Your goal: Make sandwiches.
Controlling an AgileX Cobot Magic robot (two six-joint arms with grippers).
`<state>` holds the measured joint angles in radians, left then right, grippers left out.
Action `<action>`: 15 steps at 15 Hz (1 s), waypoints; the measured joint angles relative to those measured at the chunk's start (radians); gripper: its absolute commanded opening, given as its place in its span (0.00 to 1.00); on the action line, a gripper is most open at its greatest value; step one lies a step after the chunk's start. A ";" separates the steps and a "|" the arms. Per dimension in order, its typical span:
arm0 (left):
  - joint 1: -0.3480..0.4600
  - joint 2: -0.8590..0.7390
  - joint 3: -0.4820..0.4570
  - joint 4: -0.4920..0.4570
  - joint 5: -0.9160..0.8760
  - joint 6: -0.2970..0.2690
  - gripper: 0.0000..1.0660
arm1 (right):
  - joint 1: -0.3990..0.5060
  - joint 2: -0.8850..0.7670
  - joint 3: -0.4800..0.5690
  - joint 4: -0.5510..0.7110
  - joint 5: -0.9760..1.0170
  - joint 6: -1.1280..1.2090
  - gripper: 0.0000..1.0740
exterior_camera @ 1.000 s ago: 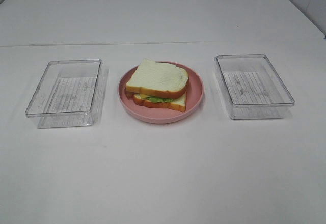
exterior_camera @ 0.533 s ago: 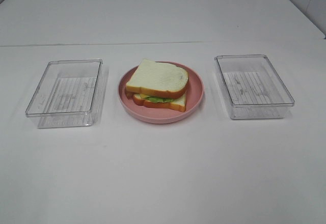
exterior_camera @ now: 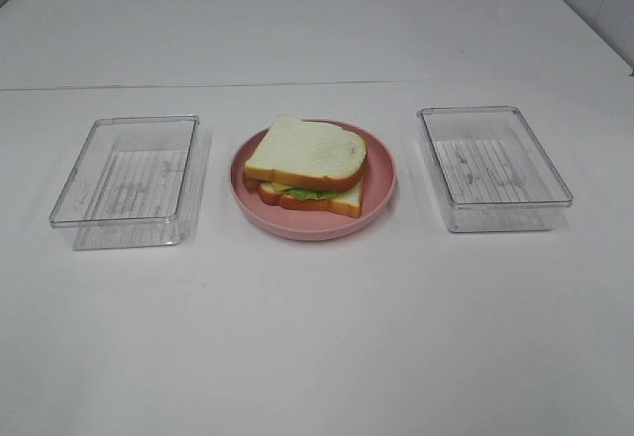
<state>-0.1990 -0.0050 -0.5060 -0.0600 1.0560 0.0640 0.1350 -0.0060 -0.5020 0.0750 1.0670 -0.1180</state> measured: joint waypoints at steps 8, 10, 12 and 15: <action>0.200 0.000 0.000 0.000 0.000 0.000 0.87 | -0.094 0.000 0.000 0.005 -0.001 0.000 0.71; 0.200 0.000 0.000 0.000 0.000 0.000 0.87 | -0.124 0.000 0.000 0.005 -0.001 0.000 0.71; 0.200 0.000 0.000 0.000 0.000 0.000 0.87 | -0.124 0.000 0.000 0.006 -0.001 0.000 0.71; 0.200 0.000 0.000 0.000 0.000 0.000 0.87 | -0.124 0.000 0.000 0.006 -0.001 0.000 0.71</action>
<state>0.0010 -0.0050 -0.5060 -0.0600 1.0560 0.0640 0.0110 -0.0060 -0.5020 0.0810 1.0660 -0.1180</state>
